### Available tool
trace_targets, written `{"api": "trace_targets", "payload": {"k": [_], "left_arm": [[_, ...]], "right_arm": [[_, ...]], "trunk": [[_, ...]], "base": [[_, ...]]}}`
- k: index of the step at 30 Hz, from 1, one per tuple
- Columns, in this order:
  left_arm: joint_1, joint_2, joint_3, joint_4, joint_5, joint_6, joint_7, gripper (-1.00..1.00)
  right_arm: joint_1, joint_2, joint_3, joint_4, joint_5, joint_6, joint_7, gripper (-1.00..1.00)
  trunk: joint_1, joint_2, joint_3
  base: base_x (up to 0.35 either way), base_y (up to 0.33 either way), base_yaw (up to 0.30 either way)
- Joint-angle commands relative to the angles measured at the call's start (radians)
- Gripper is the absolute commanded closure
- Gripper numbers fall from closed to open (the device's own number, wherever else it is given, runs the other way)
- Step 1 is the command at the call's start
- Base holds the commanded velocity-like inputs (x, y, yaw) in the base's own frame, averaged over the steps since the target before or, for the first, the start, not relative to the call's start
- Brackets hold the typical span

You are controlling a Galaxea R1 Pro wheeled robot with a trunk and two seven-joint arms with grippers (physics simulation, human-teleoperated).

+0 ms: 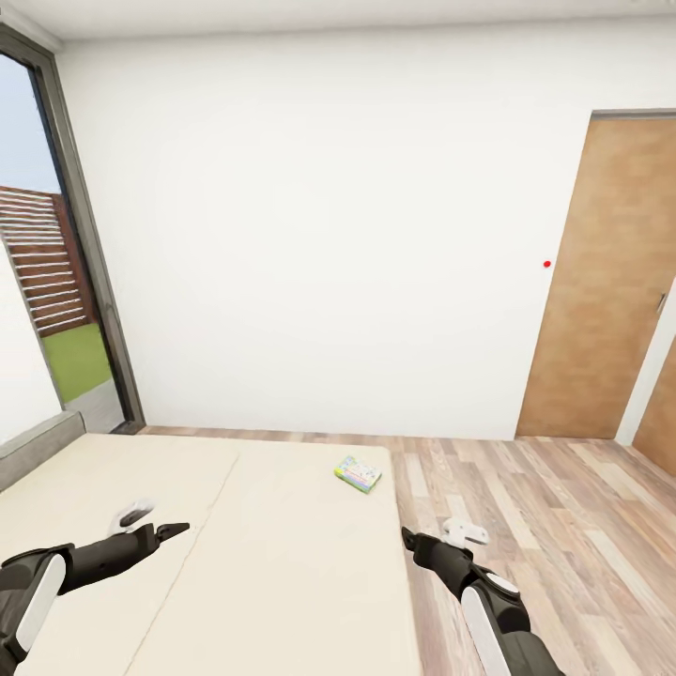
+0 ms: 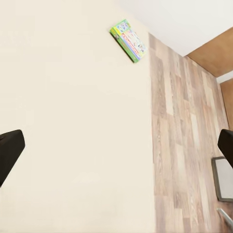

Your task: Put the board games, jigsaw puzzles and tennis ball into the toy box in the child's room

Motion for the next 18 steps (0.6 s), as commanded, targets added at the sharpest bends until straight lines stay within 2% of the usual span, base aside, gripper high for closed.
{"api": "trace_targets", "payload": {"k": [1, 18], "left_arm": [[0.000, 0.000, 0.001, 0.001, 0.001, 0.005, -0.003, -1.00], [0.000, 0.007, 0.001, 0.001, 0.002, 0.005, -0.004, -1.00]], "right_arm": [[0.000, 0.001, -0.001, -0.001, -0.010, 0.005, -0.007, -1.00], [0.000, 0.001, -0.001, -0.001, -0.010, 0.004, -0.007, -1.00]], "trunk": [[0.000, -0.001, -0.001], [0.000, -0.001, -0.001]], "base": [[0.000, 0.283, -0.027], [0.000, 0.285, -0.006]]}}
